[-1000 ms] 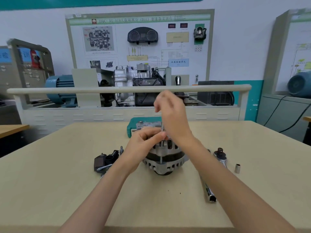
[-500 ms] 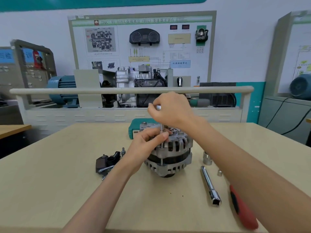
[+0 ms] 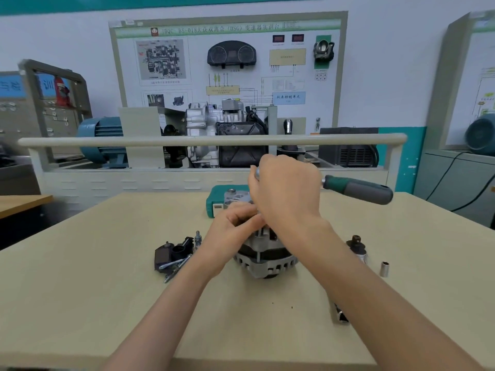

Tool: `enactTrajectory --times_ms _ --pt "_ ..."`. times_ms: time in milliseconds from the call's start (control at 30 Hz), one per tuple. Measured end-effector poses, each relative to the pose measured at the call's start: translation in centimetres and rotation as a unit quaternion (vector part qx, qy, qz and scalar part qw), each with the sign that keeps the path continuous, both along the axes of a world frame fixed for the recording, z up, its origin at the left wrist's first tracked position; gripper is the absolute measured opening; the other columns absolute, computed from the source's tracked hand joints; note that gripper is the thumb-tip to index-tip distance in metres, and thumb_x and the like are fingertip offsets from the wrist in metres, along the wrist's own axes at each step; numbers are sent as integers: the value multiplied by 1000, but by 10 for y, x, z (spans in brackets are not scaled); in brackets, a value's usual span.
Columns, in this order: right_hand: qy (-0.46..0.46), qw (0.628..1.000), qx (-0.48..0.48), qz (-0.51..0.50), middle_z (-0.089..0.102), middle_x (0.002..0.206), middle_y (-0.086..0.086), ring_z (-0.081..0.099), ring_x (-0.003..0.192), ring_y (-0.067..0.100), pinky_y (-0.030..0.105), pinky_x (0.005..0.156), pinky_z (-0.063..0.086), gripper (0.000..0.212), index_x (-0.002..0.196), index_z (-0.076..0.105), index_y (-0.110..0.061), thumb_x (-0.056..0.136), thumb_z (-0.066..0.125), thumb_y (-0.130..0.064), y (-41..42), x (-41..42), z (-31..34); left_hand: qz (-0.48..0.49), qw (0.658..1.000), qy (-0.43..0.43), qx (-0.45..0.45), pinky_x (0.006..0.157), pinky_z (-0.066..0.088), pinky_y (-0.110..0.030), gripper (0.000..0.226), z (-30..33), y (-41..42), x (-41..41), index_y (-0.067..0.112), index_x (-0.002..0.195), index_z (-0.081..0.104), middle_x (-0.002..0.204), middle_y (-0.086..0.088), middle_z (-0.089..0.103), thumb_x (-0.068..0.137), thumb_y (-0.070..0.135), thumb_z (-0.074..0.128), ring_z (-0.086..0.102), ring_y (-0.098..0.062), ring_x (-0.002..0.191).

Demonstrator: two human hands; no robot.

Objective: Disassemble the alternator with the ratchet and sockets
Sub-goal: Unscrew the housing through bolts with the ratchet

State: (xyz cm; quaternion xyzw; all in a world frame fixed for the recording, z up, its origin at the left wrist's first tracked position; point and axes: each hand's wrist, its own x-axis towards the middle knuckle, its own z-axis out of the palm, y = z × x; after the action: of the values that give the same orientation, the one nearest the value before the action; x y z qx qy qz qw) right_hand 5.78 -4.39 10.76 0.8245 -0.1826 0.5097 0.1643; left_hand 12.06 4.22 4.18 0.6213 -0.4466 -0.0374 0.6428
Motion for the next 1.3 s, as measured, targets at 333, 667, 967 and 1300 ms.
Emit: enactTrajectory --times_ms 333,667,967,1300 --pt "67 841 244 479 30 37 -6 36 41 4 31 65 39 54 44 30 -16 92 54 -19 -28 31 19 -24 999 -1 25 104 41 -47 23 4 -4 1 28 80 74 107 1 71 86 38 55 62 -17 109" --pt "39 998 39 -21 55 70 -2 55 70 20 33 70 29 19 79 50 -20 84 53 -39 7 -4 -1 16 999 -29 -11 58 43 -9 44 -2 -10 2 34 62 72 63 14 68 89 3 57 60 4 61" --pt "45 597 515 613 62 72 0 58 88 7 30 94 35 45 52 45 -11 97 40 -20 -10 22 14 -14 1000 11 -3 89 50 -28 31 3 -2 9 23 86 76 99 -1 73 80 49 61 66 -17 101" --pt "40 959 155 233 47 62 -1 43 67 17 32 75 29 27 67 50 -16 89 52 -32 -12 14 10 -11 1000 2 -14 82 52 -23 19 1 -9 3 31 78 76 86 2 74 85 33 58 67 -11 91"
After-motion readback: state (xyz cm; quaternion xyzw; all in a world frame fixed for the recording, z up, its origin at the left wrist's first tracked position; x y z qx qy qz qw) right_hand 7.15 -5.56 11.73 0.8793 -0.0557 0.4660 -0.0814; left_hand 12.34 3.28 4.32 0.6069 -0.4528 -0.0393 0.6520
